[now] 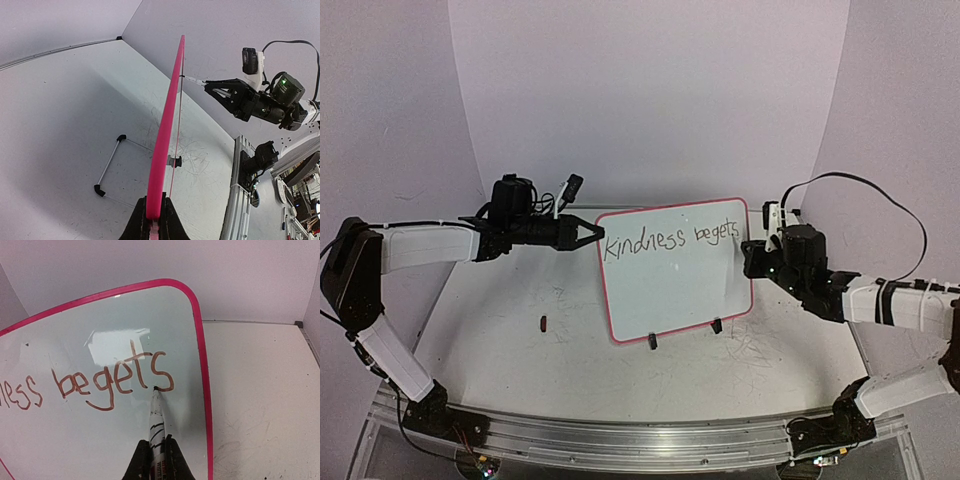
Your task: Write a sentence on the whiteboard
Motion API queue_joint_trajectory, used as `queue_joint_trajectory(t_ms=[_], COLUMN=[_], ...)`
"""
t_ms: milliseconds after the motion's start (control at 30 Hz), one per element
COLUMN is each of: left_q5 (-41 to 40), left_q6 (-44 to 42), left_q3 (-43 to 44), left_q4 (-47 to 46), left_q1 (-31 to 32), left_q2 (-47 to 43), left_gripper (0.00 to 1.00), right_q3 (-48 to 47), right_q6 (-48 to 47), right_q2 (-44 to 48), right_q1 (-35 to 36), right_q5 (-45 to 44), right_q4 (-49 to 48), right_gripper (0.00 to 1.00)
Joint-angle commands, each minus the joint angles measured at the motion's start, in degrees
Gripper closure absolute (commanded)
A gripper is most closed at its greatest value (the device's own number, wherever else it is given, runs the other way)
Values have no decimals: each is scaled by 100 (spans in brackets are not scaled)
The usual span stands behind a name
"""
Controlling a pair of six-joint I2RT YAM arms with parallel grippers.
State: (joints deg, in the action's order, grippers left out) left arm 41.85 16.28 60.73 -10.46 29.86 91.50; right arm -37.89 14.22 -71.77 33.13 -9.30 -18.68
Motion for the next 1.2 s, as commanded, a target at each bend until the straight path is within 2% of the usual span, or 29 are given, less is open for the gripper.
queue_joint_trajectory(t_ms=[0,100,167,300,433,533,767,933,1167], left_q5=[-204,-229,-200,-168,-205,-190,-191,-162,-166], left_q6=[-353,-370,-358,-328,-336,-323,-329,-319,-324], left_q3=[171,178,201,207,198,201,194,211,202], left_q4=[169,175,176,176,180,177,181,184,184], left_q1=[90,90,90,90,90,99,116,121,125], left_q2=[-120,-124,-94,-44,-18,4,2,7,-44], left_gripper=[100,100,100,100,100,100,100,100,100], right_q3=[-114,129,127,-66,-555,-913,-1675,-2013,-2133], right_q6=[-114,-354,-573,-882,-1291,-1382,-1789,-1882,-1764], right_q2=[669,1317,1407,908,244,-231,-1277,-1765,-2028], right_q1=[27,27,34,355,1314,1741,2428,2611,2675], right_q5=[80,374,700,1459,1411,1576,1302,1171,279], right_q4=[180,472,725,826,763,635,577,558,297], right_gripper=[100,100,100,100,100,100,100,100,100])
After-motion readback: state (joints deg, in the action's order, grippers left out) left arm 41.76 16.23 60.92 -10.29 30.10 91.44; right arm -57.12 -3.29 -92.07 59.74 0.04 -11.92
